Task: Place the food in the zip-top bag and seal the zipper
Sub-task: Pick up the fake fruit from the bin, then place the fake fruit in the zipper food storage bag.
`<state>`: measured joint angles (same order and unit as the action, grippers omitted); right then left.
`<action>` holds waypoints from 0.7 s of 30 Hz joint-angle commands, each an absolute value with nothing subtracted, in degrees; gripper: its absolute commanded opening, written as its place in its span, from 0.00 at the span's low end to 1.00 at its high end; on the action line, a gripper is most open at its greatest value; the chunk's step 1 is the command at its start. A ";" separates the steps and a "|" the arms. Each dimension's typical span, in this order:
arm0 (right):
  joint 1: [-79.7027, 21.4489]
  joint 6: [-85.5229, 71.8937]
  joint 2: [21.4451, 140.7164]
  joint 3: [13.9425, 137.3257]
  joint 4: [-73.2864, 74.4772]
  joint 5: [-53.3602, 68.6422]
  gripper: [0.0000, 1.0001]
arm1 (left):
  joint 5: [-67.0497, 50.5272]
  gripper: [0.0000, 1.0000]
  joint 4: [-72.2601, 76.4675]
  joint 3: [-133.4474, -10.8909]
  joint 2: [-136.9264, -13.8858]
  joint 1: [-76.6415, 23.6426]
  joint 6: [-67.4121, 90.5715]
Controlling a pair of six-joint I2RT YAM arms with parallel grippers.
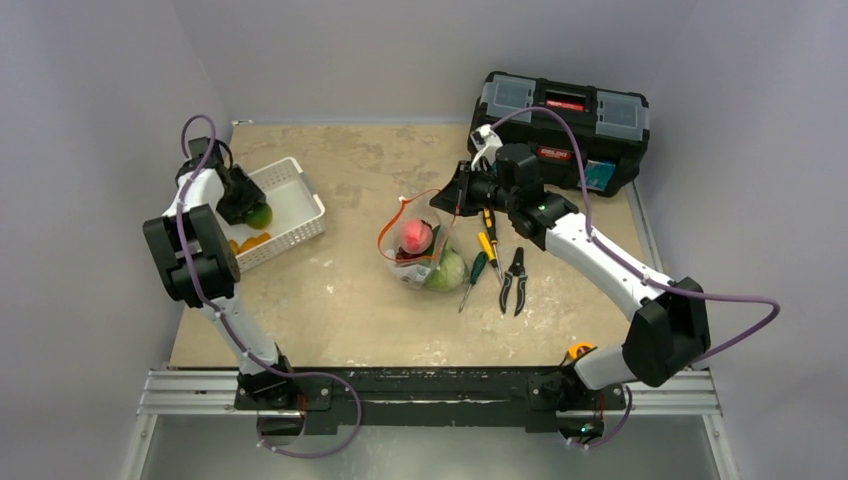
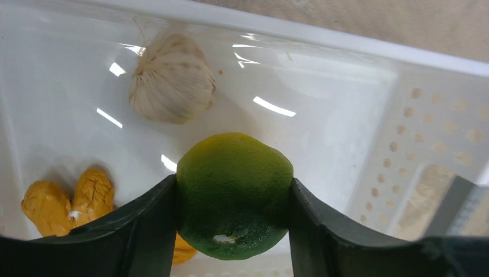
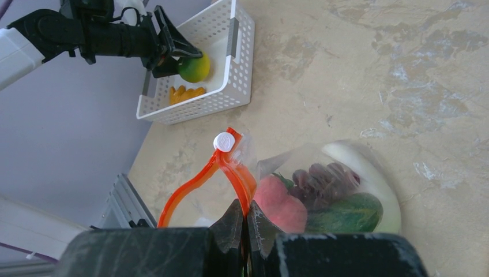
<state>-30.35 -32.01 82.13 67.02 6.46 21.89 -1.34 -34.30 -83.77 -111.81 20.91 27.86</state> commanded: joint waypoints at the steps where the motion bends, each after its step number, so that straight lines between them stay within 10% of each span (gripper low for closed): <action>1: -30.32 -32.52 79.73 67.59 4.50 20.96 0.00 | -8.47 0.19 -34.31 -85.66 -103.43 20.81 28.43; 11: -30.41 -32.60 82.24 68.99 4.57 21.70 0.00 | -49.52 0.05 -2.91 -68.67 -84.19 15.20 34.30; 21: -30.38 -32.48 83.92 70.47 4.62 21.30 0.00 | -48.64 0.10 -8.37 -68.71 -74.42 -9.63 15.72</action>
<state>-30.35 -32.16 84.12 67.61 6.37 21.93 -48.69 -3.44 -67.57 -77.54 -2.22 27.11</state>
